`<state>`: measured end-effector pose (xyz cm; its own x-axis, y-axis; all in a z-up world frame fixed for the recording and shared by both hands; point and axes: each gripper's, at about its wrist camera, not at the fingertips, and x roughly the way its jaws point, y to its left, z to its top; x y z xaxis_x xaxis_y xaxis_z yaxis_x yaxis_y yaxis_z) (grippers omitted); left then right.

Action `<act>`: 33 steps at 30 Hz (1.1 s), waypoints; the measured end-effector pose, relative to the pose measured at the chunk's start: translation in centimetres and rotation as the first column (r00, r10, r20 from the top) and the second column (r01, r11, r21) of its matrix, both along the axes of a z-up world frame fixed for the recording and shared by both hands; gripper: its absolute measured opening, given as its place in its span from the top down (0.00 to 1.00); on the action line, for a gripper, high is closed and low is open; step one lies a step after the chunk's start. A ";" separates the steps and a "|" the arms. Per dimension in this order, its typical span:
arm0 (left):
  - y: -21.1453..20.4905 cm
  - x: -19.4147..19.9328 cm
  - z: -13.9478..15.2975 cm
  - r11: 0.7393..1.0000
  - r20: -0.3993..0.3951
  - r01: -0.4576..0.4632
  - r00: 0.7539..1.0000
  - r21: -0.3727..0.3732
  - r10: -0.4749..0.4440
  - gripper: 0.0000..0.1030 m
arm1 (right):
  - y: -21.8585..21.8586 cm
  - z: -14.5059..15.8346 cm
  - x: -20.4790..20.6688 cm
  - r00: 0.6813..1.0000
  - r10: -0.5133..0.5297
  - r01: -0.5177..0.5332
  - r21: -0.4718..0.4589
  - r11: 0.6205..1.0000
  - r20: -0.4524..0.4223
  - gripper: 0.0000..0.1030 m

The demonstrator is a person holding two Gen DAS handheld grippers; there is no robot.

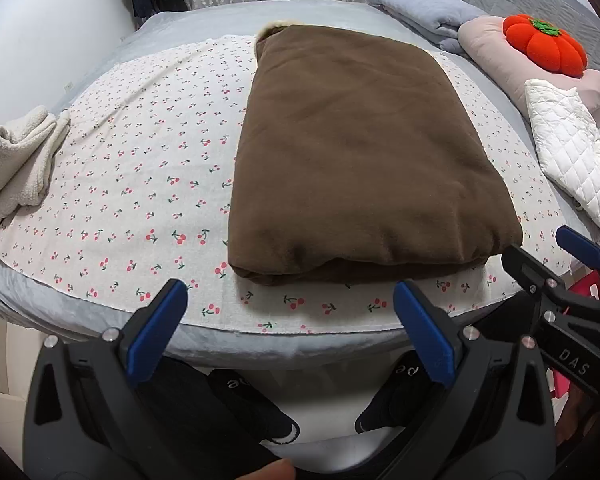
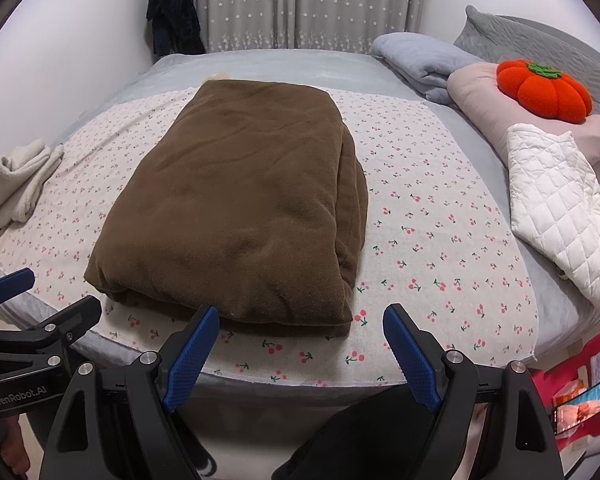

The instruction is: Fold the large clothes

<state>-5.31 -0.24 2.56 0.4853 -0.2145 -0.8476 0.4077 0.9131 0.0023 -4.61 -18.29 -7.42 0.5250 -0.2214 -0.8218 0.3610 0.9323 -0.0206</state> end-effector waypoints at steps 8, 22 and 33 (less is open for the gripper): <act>0.0 0.1 0.0 1.000 0.000 0.000 1.000 -0.001 0.000 0.01 | -0.1 0.0 0.1 1.000 0.005 -0.005 0.003 1.000 -0.003 0.16; 0.2 0.1 0.0 1.000 -0.002 -0.003 1.000 -0.002 0.003 0.01 | 0.1 -0.3 0.3 1.000 0.013 -0.013 0.008 1.000 -0.010 0.16; 0.2 0.2 -0.1 1.000 -0.012 -0.002 1.000 -0.008 0.002 0.01 | 0.2 -0.5 0.4 1.000 0.019 -0.018 0.012 1.000 -0.014 0.16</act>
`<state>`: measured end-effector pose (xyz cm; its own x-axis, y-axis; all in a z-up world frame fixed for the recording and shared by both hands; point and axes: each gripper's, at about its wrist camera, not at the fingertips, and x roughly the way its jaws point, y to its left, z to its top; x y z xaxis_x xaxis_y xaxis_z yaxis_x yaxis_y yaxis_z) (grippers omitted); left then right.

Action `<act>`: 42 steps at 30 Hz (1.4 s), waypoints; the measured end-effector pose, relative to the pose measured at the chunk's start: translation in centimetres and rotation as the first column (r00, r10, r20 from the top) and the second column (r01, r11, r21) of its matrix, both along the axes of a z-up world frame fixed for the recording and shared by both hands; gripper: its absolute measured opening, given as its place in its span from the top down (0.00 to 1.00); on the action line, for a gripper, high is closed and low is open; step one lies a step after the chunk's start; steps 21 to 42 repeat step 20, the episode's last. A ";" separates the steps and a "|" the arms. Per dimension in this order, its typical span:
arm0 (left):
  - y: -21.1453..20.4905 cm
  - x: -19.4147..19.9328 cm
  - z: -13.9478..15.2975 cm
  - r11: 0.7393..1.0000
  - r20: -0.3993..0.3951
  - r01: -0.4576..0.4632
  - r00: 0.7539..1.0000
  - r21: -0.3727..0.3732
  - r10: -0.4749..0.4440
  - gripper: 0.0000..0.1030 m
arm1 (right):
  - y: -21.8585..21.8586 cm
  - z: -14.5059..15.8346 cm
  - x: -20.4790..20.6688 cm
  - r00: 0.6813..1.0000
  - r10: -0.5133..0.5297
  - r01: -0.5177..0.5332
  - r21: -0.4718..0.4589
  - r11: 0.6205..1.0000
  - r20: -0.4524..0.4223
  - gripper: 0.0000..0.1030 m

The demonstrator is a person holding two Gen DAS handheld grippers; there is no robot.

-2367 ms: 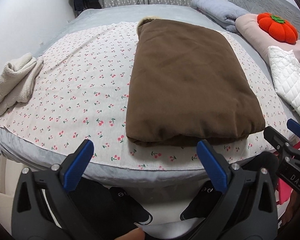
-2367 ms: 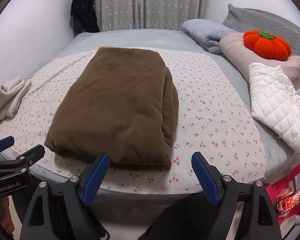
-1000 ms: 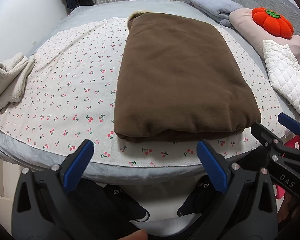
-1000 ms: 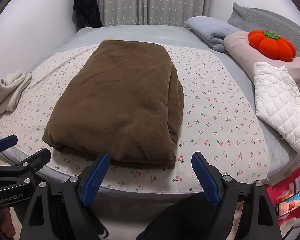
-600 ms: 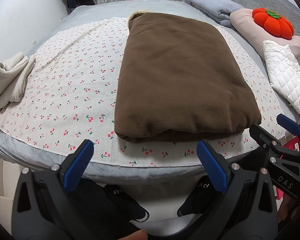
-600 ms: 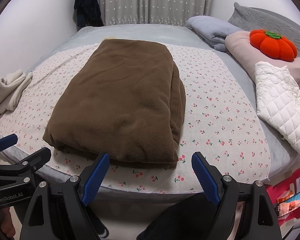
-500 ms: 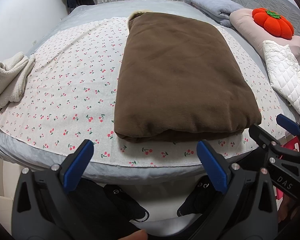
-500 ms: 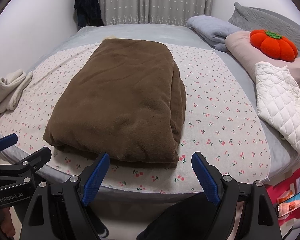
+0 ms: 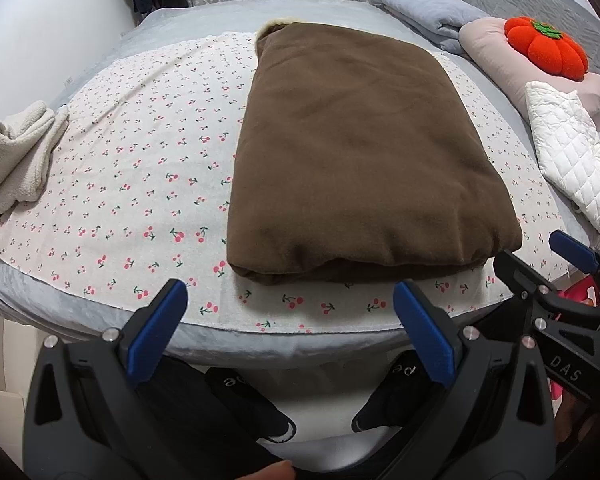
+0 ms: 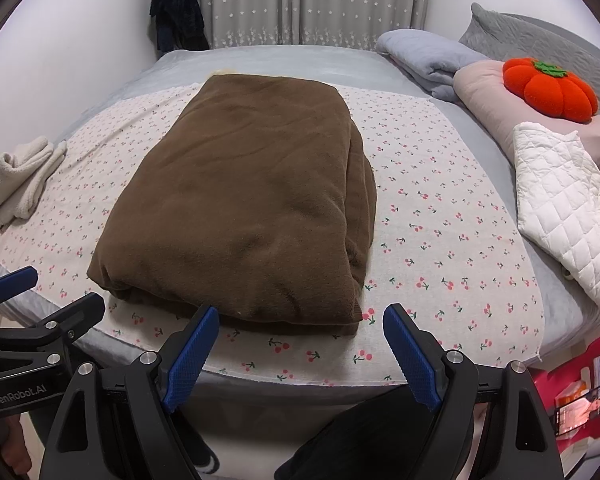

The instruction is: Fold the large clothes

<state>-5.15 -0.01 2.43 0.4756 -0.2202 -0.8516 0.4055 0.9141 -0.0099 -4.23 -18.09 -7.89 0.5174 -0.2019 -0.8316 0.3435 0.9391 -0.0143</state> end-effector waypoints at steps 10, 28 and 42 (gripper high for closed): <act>0.0 0.2 -0.2 1.000 -0.015 0.003 1.000 -0.009 -0.003 0.01 | -0.1 0.0 0.0 1.000 0.000 0.000 0.002 1.000 0.002 0.16; 0.2 0.8 -0.4 1.000 -0.026 0.008 1.000 -0.020 -0.009 0.01 | -0.2 -0.2 0.5 1.000 0.008 -0.008 0.008 1.000 -0.001 0.16; 0.2 0.8 -0.4 1.000 -0.026 0.008 1.000 -0.020 -0.009 0.01 | -0.2 -0.2 0.5 1.000 0.008 -0.008 0.008 1.000 -0.001 0.16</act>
